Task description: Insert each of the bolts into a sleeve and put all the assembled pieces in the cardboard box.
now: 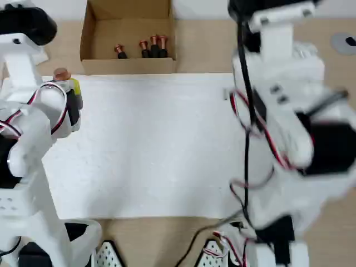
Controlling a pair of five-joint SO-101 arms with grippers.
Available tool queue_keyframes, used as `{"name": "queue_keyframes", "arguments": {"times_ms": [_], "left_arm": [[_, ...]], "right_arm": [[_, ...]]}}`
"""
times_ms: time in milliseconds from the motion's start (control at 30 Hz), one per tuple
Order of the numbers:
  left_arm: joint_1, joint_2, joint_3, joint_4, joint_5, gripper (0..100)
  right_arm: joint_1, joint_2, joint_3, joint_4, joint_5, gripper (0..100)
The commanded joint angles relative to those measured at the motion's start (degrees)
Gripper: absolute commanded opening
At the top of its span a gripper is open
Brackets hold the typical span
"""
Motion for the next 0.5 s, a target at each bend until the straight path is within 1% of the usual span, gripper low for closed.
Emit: {"name": "queue_keyframes", "arguments": {"times_ms": [0, 100, 267, 367, 467], "left_arm": [[-0.62, -1.27, -2.81, -1.05, 1.93, 1], [-0.62, -1.27, -2.46, -1.05, 2.02, 1], [-0.62, -1.27, -2.37, -1.05, 2.02, 1], [-0.62, -1.27, -2.37, -1.05, 2.02, 1], [-0.62, -1.27, -2.37, -1.14, 2.02, 1]], "right_arm": [[-0.92, -14.29, 15.08, 0.7, 0.79, 1.0], [-0.92, -25.71, 28.62, -1.49, 0.88, 1.0], [-1.01, -44.35, 51.65, -8.53, 0.79, 1.0], [-1.01, -55.34, 66.15, -14.95, 0.79, 1.0], [-1.63, -65.45, 81.63, -23.56, 0.7, 1.0]]}}
